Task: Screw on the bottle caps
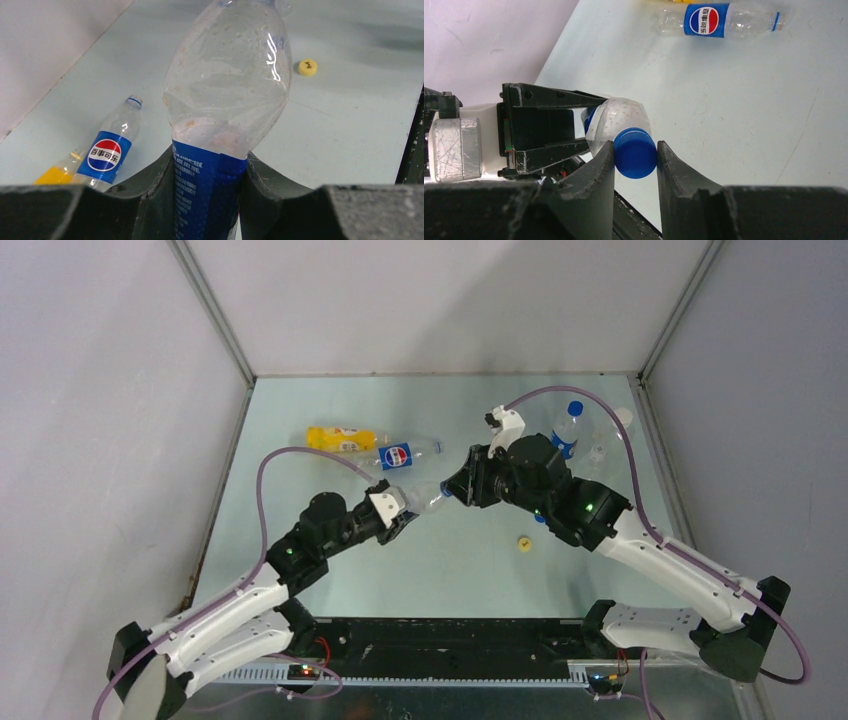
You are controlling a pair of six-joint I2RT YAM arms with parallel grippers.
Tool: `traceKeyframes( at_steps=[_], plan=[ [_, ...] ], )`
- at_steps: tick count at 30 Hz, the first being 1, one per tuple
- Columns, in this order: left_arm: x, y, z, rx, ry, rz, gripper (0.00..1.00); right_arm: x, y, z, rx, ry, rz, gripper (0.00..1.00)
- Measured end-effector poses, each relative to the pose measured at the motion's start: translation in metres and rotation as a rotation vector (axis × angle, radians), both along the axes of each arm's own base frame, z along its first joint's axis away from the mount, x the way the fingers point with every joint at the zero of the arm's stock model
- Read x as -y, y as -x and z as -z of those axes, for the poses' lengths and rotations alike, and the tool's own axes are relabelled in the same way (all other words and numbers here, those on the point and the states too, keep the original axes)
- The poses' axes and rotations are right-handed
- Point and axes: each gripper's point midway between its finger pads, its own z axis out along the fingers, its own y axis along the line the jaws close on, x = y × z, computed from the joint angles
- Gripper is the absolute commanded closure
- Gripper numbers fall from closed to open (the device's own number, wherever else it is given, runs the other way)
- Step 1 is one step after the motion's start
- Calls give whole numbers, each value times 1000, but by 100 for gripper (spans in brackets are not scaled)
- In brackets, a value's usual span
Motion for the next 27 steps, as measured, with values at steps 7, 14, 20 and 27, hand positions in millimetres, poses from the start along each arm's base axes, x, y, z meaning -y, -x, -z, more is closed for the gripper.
traceKeyframes(
  at_steps=[7,14,20,27],
  plan=[
    [7,0,3,-17,66,7,100,1,-2,-3,-5,-17,10,100],
    [9,11,2,-8,95,63,100,0,10,-5,-10,-24,-108,100],
    [11,15,2,-11,98,86,100,0,15,-6,18,-7,-153,100],
    [8,12,5,-18,87,61,100,-2,11,-2,12,6,-94,100]
  ],
)
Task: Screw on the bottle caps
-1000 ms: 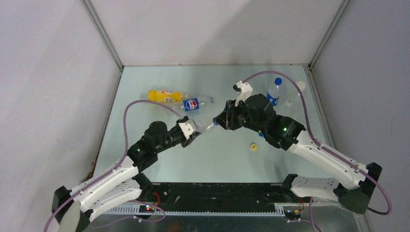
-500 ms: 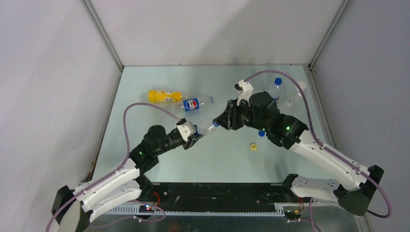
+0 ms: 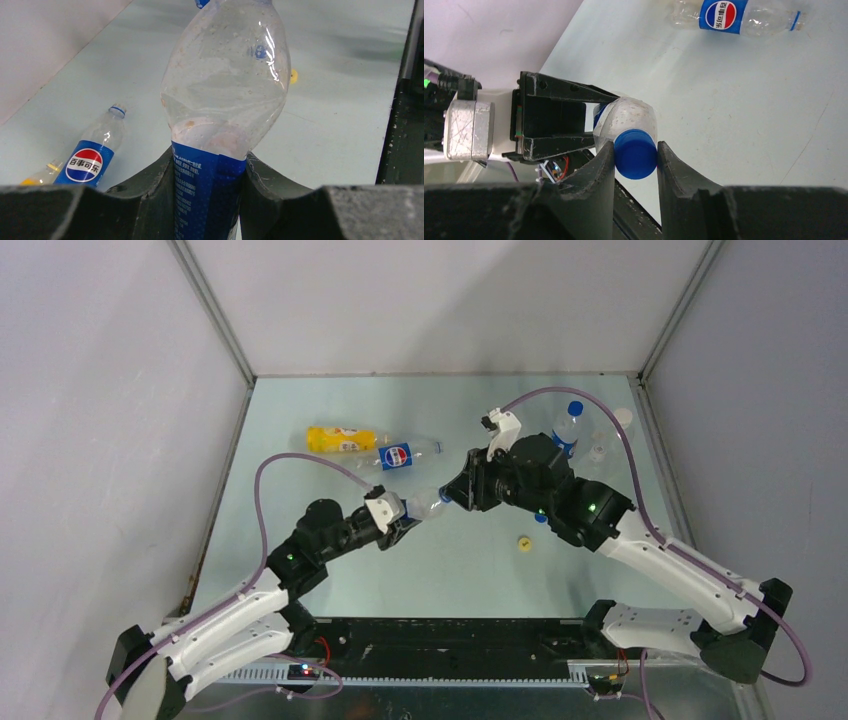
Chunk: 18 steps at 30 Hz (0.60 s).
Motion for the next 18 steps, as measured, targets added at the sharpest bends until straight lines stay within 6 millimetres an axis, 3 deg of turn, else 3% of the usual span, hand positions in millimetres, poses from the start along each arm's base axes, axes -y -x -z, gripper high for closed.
traceKeyframes(
  at_steps=[18],
  plan=[
    [-11,-19,4,169,-50,-138,100,-3,-14,12,-231,-119,296,97]
  ],
)
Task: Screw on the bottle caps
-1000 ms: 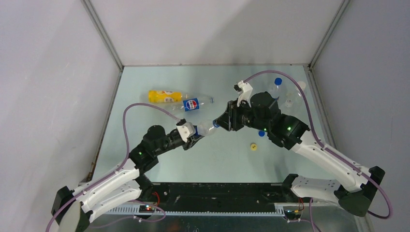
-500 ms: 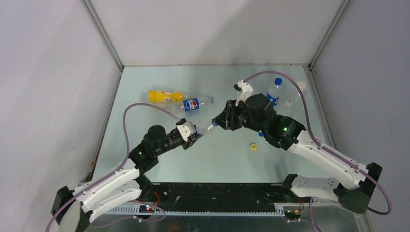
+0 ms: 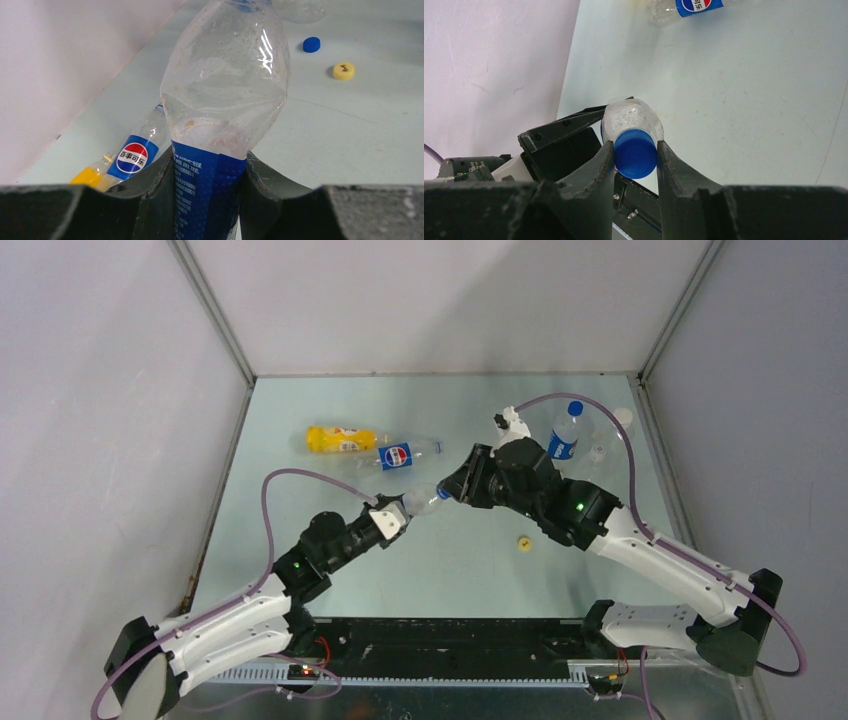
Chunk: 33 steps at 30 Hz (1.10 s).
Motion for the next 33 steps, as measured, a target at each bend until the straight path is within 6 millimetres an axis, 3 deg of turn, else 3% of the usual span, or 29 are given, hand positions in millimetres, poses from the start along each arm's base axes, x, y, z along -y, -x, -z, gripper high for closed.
traceKeyframes(
  at_steps=[3,6,16,25,33],
  plan=[
    [-1,-1,1,11,0,-11,100,0,-1,1,-10,-6,12,88],
    [-1,-2,1,18,9,-15,100,-1,-1,1,-13,-8,17,73],
    [3,5,10,-20,78,-7,100,2,3,0,16,17,-13,43],
    [9,4,17,-80,111,-5,100,11,5,-21,124,19,-56,36],
    [20,15,27,-165,125,85,100,25,16,-46,392,126,-271,34]
  ],
)
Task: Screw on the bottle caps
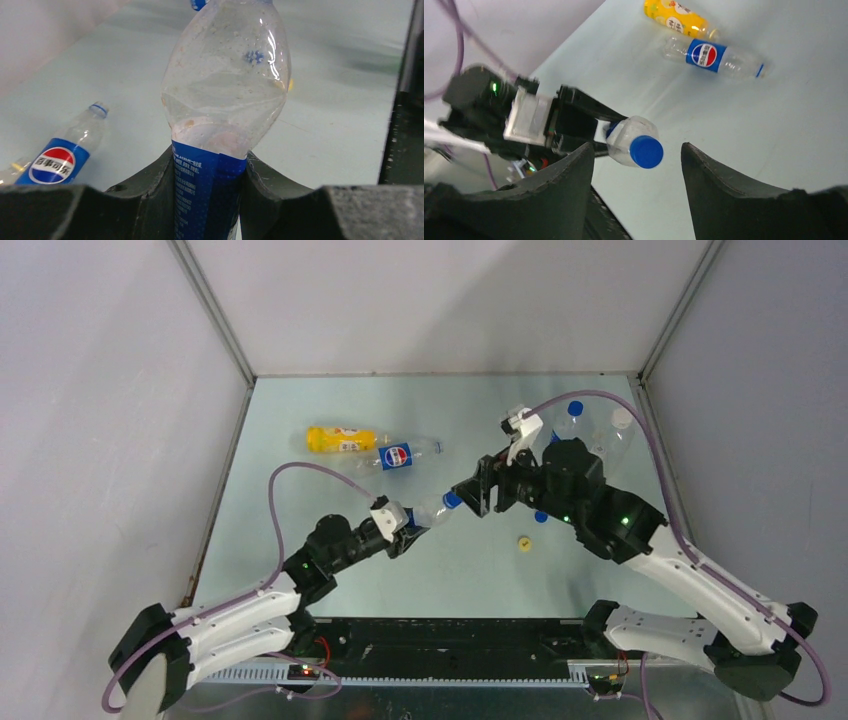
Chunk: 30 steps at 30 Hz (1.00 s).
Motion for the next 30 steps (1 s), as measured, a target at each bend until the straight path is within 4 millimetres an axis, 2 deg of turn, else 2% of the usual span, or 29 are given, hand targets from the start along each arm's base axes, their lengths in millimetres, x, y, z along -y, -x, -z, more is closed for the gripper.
traceKeyframes(
  at_steps=[3,8,12,16,24,30],
  plan=[
    [2,3,-1,-43,18,50,100,9,9,-6,134,78,-113,32],
    [12,11,-22,-76,53,172,100,18,28,-5,324,200,-314,29],
    [20,23,-35,-83,66,274,100,20,40,1,442,278,-454,34],
    [25,34,-36,-112,48,345,100,20,49,4,537,322,-568,38],
    [27,45,-33,-153,12,412,100,17,64,8,620,338,-701,46],
    [27,49,-30,-154,-13,442,100,15,66,13,626,343,-742,49]
  ],
)
